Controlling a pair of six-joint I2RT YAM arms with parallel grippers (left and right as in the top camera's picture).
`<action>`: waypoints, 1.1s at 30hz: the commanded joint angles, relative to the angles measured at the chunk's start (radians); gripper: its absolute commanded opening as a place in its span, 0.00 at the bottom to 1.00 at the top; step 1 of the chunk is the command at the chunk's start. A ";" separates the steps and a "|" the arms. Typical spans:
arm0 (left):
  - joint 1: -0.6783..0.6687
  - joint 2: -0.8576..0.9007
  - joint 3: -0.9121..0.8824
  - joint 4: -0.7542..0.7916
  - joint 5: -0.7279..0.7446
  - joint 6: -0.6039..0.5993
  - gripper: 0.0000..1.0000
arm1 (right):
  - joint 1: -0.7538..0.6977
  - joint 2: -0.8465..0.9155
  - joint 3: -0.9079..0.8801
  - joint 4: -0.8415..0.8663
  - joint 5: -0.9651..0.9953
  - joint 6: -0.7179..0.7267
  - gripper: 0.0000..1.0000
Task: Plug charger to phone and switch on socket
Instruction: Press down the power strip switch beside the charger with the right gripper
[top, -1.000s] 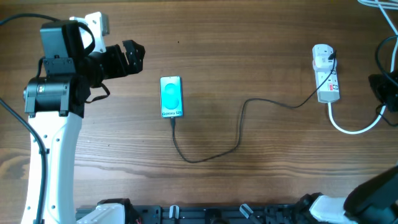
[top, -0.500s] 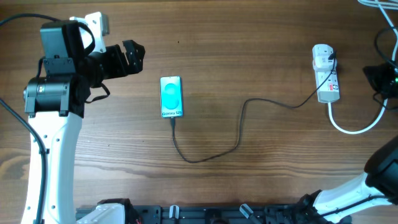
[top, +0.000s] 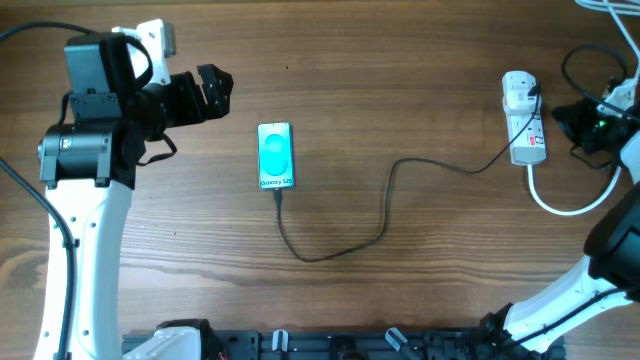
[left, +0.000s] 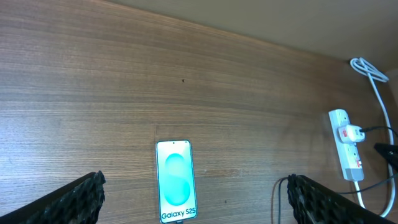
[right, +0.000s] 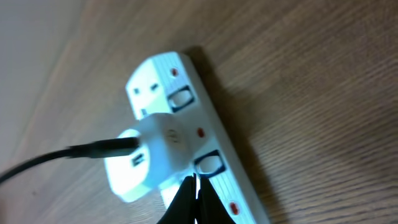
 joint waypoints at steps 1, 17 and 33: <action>0.005 -0.007 0.005 0.000 0.009 -0.002 1.00 | 0.008 0.044 0.022 0.002 0.033 -0.056 0.04; 0.005 -0.007 0.005 0.000 0.009 -0.002 1.00 | 0.082 0.114 0.022 0.056 0.111 -0.151 0.04; 0.005 -0.007 0.005 0.000 0.009 -0.002 1.00 | 0.109 0.114 0.019 -0.005 0.156 -0.214 0.04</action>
